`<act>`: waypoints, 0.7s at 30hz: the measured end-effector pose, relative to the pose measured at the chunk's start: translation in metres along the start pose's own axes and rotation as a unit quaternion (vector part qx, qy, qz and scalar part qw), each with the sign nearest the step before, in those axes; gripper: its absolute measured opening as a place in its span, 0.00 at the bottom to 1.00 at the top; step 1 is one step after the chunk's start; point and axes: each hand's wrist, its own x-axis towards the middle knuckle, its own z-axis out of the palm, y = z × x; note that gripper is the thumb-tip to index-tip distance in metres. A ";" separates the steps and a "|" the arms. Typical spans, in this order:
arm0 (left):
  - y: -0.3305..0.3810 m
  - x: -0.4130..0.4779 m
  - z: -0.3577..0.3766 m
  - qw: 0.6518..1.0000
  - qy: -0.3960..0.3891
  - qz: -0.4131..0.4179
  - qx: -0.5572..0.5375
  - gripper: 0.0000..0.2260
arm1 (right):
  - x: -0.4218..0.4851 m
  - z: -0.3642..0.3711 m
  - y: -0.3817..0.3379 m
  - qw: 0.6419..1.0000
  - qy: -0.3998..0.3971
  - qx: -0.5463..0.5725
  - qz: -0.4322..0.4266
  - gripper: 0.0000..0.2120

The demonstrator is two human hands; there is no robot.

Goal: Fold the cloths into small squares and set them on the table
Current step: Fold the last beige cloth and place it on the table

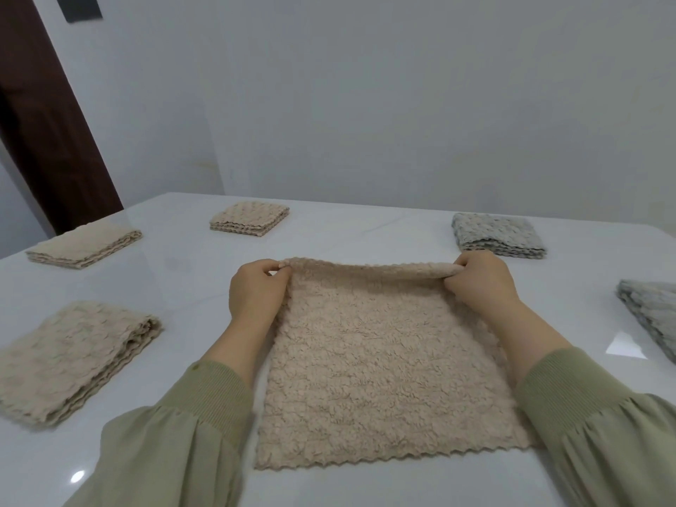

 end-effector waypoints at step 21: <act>0.020 -0.016 -0.002 0.912 -0.093 -0.124 -0.380 0.11 | -0.020 0.003 -0.002 0.949 0.096 0.301 0.019 0.13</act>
